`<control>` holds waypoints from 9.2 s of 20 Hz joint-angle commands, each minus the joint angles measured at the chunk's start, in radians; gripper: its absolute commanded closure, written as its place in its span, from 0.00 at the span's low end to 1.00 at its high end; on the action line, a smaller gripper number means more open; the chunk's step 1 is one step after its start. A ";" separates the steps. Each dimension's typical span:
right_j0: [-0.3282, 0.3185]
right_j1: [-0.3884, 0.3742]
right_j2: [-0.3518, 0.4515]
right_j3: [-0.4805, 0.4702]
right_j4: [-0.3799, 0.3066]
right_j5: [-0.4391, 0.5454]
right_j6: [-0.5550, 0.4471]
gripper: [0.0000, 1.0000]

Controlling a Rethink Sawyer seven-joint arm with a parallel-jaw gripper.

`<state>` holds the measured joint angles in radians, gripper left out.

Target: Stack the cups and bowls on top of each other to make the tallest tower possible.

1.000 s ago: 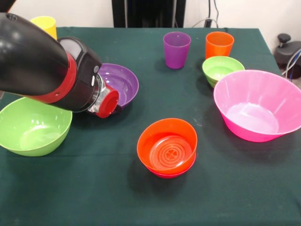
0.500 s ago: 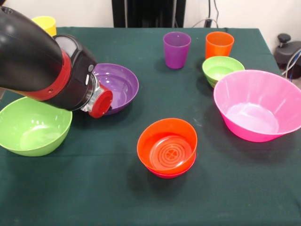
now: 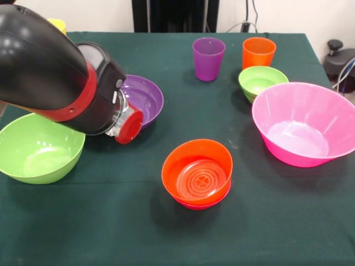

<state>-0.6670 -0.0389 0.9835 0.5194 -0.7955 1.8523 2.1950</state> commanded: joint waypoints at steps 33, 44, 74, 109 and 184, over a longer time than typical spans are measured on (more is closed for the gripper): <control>0.081 0.052 -0.041 -0.105 -0.051 0.007 -0.155 1.00; 0.079 0.040 -0.056 -0.087 -0.053 -0.021 -0.170 0.00; 0.036 -0.132 -0.199 0.263 0.161 -0.124 -0.026 0.00; 0.043 -0.230 -0.351 0.481 0.260 -0.334 -0.033 0.00; 0.104 -0.044 -0.361 0.242 0.186 -0.371 -0.147 1.00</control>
<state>-0.5997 -0.0993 0.6646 0.8171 -0.5508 1.5590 2.1950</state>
